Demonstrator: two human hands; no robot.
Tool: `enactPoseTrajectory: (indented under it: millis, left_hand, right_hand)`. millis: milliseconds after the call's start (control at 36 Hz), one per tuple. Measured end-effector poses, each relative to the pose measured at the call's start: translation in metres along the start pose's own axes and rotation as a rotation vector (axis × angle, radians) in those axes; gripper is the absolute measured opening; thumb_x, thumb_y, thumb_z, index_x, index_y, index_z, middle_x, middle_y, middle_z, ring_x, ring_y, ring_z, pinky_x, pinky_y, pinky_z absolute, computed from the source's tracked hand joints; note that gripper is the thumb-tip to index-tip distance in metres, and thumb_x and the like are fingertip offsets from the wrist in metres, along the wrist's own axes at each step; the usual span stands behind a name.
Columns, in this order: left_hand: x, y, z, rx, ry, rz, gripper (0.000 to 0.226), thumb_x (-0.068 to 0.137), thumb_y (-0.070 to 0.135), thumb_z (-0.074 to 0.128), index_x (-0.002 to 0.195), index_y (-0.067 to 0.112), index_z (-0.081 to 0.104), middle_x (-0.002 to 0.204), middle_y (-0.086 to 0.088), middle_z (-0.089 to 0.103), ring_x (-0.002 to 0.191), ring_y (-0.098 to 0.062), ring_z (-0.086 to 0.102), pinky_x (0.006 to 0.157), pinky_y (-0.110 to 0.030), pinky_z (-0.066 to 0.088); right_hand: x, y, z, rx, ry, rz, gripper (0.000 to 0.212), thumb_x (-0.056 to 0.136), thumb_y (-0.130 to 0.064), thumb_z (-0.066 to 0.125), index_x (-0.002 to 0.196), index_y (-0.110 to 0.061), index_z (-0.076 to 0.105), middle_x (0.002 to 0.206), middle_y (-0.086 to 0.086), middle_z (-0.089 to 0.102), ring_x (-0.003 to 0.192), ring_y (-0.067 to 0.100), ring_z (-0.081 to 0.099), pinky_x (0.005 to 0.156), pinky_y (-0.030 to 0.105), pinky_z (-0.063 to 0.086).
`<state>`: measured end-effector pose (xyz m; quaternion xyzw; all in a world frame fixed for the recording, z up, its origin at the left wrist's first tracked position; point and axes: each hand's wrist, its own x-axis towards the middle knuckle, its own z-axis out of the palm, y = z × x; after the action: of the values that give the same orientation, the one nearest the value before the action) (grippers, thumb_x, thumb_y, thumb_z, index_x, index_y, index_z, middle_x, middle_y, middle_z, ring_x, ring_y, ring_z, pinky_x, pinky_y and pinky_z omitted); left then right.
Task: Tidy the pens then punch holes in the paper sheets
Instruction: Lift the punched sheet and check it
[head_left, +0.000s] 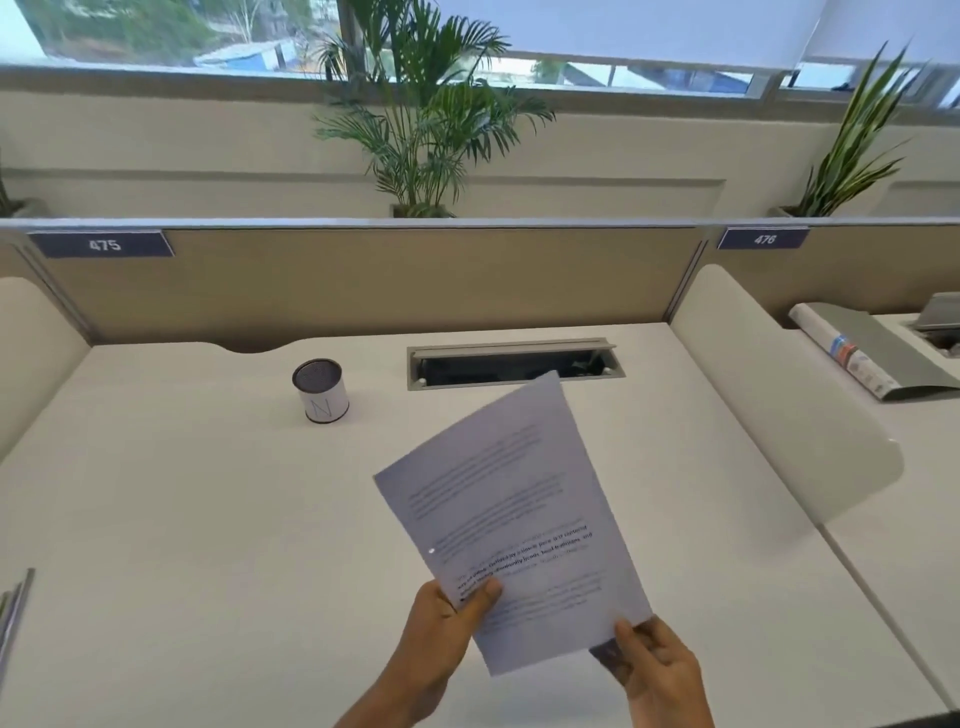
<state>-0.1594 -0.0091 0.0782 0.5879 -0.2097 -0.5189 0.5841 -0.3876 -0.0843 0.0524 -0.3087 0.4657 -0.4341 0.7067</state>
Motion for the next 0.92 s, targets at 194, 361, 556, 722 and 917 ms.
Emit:
enactPoseTrajectory:
  millis: [194, 361, 556, 722, 917]
  left_hand:
    - [-0.006, -0.004, 0.004, -0.196, 0.002, -0.023, 0.055, 0.079, 0.032, 0.090, 0.125, 0.006, 0.074, 0.120, -0.013, 0.081, 0.110, -0.034, 0.078, 0.094, -0.053, 0.063]
    - [0.009, 0.019, -0.054, -0.357, 0.181, 0.046, 0.053, 0.085, 0.016, 0.079, 0.136, 0.007, 0.066, 0.127, -0.013, 0.078, 0.116, -0.032, 0.076, 0.084, -0.041, 0.068]
    - [0.007, 0.057, -0.135, -0.050, 0.022, 0.026, 0.041, 0.101, 0.029, 0.063, 0.142, 0.025, 0.065, 0.134, -0.005, 0.076, 0.120, -0.030, 0.074, 0.094, -0.046, 0.064]
    - [0.005, 0.063, -0.138, 0.139, 0.028, -0.007, 0.033, 0.092, 0.025, 0.077, 0.124, 0.021, 0.076, 0.117, -0.003, 0.083, 0.108, -0.027, 0.079, 0.087, -0.036, 0.066]
    - [0.001, 0.041, -0.137, 0.153, 0.242, 0.039, 0.022, 0.088, 0.030, 0.082, 0.086, 0.008, 0.086, 0.091, -0.005, 0.085, 0.081, -0.021, 0.077, 0.079, -0.038, 0.058]
  right_hand:
    - [-0.019, 0.017, 0.061, -0.095, 0.031, 0.040, 0.033, 0.076, 0.008, 0.080, 0.107, 0.001, 0.071, 0.088, 0.016, 0.083, 0.080, 0.036, 0.076, 0.061, 0.044, 0.067]
    - [-0.012, -0.003, 0.068, -0.380, 0.094, -0.046, 0.010, 0.083, 0.002, 0.082, 0.083, -0.004, 0.074, 0.060, -0.004, 0.077, 0.055, 0.005, 0.073, 0.055, 0.023, 0.063]
    - [0.007, -0.024, 0.068, -0.563, 0.064, -0.110, 0.010, 0.084, -0.002, 0.082, 0.086, -0.009, 0.075, 0.064, -0.016, 0.078, 0.055, -0.003, 0.072, 0.050, 0.009, 0.053]
    - [0.014, -0.018, 0.083, -0.705, 0.011, -0.178, 0.006, 0.086, -0.006, 0.082, 0.087, -0.010, 0.078, 0.067, -0.021, 0.078, 0.056, -0.008, 0.069, 0.054, 0.011, 0.054]
    - [0.000, 0.013, 0.095, -0.773, 0.067, -0.386, 0.013, 0.084, -0.002, 0.084, 0.076, 0.001, 0.073, 0.040, -0.022, 0.058, 0.043, -0.006, 0.057, 0.047, 0.005, 0.041]
